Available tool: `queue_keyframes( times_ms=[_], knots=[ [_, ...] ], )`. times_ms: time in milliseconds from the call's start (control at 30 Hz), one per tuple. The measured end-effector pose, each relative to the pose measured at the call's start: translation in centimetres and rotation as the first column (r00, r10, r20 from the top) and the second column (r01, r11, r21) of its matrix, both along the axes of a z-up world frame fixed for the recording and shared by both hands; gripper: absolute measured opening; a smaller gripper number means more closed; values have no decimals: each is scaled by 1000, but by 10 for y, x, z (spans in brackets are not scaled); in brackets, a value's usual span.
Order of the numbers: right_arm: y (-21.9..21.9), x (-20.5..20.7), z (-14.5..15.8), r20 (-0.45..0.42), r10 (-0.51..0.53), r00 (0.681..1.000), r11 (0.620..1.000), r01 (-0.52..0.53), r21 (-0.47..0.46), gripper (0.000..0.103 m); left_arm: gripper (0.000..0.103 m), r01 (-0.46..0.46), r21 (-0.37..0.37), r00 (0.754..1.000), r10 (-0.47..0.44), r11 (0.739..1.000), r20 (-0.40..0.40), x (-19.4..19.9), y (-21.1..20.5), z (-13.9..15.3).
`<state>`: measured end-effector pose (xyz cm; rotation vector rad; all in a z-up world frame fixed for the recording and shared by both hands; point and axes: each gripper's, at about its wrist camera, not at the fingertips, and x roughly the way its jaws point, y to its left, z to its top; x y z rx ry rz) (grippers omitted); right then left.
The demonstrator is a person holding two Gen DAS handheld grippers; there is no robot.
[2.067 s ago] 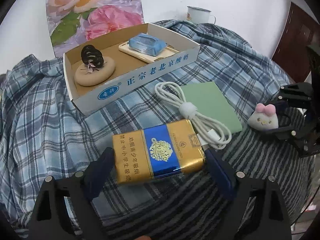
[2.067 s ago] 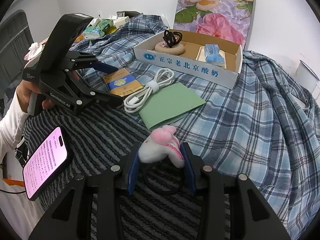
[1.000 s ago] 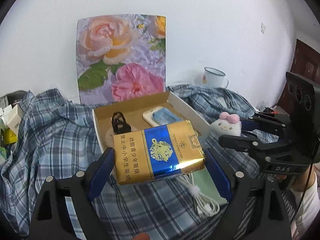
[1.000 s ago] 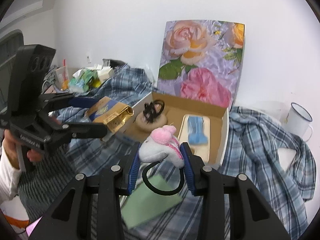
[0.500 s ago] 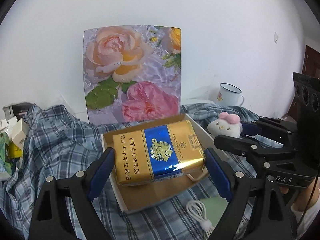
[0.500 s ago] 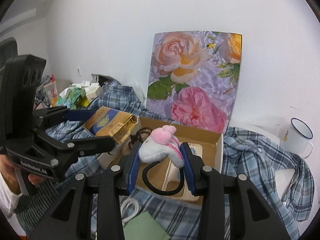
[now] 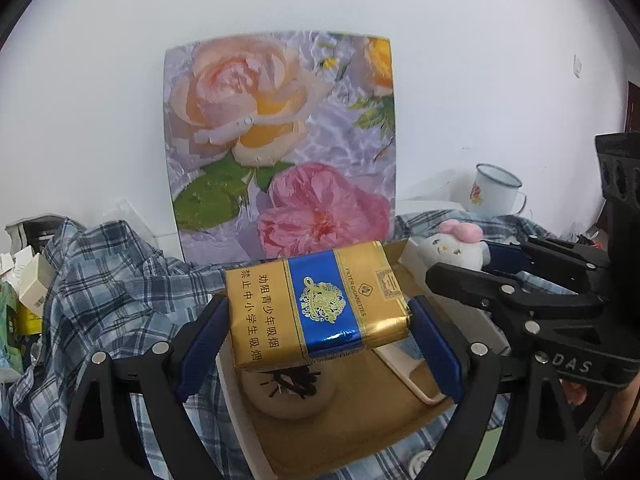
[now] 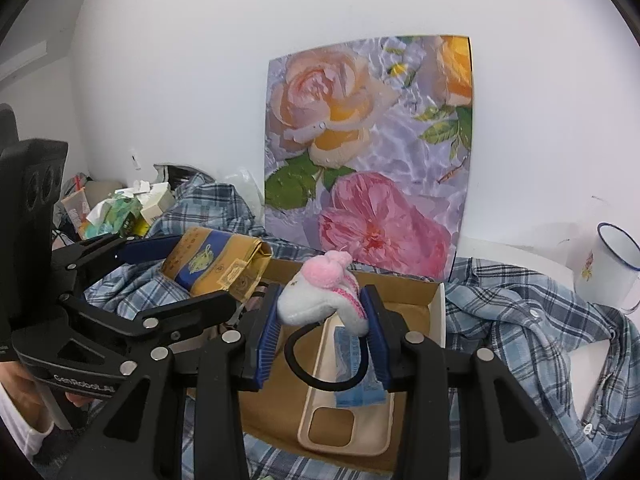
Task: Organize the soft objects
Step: 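Carry the cigarette pack with the left gripper while the right gripper carries the bunny into the box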
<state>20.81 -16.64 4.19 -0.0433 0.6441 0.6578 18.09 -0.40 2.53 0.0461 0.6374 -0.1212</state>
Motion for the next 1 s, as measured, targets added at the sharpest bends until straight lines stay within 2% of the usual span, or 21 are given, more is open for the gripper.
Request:
queue_keyframes(
  times_ms=[367, 600, 700, 733, 767, 800, 867, 1000],
  knots=[
    [-2, 17, -39, -79, -23, 997, 1000, 24, 18, 39, 91, -2, -54, 998, -1, 999, -57, 20, 7, -36],
    [-2, 23, -54, -108, -27, 994, 1000, 28, 7, 43, 91, -12, -34, 997, 10, 999, -72, 26, 9, -47],
    [-3, 25, -57, -114, -39, 993, 999, 40, 4, 55, 93, -12, -21, 998, 11, 1000, -56, 23, 9, -46],
    [-4, 25, -58, -117, -49, 992, 999, 50, 4, 63, 94, -11, -21, 999, 10, 1000, -52, 22, 9, -45],
    [-6, 26, -58, -119, -63, 991, 998, 64, 2, 72, 100, -12, -22, 999, 11, 1000, -48, 21, 10, -44],
    [-8, 27, -58, -122, -80, 989, 997, 80, -2, 77, 103, -10, -27, 999, 9, 1000, -42, 20, 11, -43],
    [-14, 28, -58, -132, -100, 986, 995, 102, 8, 91, 103, 2, -45, 1000, -4, 999, -31, 18, 13, -40],
    [-22, 29, -58, -132, -132, 982, 991, 135, 11, 100, 103, -8, -40, 1000, 7, 999, -29, 17, 14, -39]
  ],
)
